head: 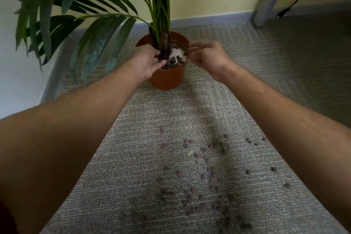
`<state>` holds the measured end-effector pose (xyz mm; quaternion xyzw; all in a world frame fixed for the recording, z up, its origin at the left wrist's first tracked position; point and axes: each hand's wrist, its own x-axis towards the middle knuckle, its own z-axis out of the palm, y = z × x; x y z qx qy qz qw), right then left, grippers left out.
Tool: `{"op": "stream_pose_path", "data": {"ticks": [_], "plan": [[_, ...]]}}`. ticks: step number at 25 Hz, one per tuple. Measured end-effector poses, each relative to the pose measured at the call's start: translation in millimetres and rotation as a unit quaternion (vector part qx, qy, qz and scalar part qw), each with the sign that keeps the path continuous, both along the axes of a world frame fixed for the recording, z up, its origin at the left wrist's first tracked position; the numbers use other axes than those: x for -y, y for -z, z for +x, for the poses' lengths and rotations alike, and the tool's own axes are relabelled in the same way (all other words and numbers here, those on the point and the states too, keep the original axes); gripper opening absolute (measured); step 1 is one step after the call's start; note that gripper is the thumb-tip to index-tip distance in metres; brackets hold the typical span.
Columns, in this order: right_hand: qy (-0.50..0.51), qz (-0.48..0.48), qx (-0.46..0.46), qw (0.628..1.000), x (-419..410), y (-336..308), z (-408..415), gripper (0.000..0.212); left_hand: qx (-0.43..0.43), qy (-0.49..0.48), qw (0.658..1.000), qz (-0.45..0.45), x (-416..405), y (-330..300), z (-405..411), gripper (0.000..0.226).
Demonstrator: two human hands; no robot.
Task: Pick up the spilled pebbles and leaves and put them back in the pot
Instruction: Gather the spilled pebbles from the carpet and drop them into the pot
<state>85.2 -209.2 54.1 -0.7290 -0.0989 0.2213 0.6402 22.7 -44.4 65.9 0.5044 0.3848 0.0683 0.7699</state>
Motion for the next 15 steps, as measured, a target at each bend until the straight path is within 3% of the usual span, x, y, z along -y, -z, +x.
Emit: {"op": "stream_pose_path", "data": {"ticks": [2, 4, 5, 6, 8, 12, 15], "plan": [[0.02, -0.049, 0.001, 0.999, 35.0, 27.5, -16.2, 0.036, 0.003, -0.021, 0.992, 0.122, 5.8, 9.8, -17.8, 0.029], [0.049, -0.168, 0.037, 0.984, 77.1, 63.9, -40.4, 0.029, -0.006, -0.023, 0.969, 0.247, 17.5, 32.4, -50.9, 0.026], [0.061, -0.282, 0.091, 0.953, 100.6, 83.6, -53.9, 0.032, -0.024, -0.01, 0.957, 0.29, 24.1, 48.9, -73.2, 0.024], [0.068, -0.408, 0.15, 0.898, 126.8, 102.3, -66.2, 0.04, -0.048, 0.006, 0.945, 0.324, 31.3, 67.9, -99.2, 0.024], [0.072, -0.566, 0.172, 0.803, 184.0, 133.8, -94.9, 0.062, -0.111, 0.033, 0.913, 0.392, 46.2, 109.6, -162.0, 0.032], [0.058, -0.619, 0.061, 0.781, 265.3, 172.4, -137.2, 0.094, -0.28, 0.062, 0.808, 0.514, 77.6, 176.8, -284.7, 0.056], [-0.012, -0.635, 0.109, 0.764, 270.3, 178.0, -145.4, 0.095, -0.335, 0.123, 0.787, 0.503, 102.6, 188.8, -323.9, 0.071]]}}
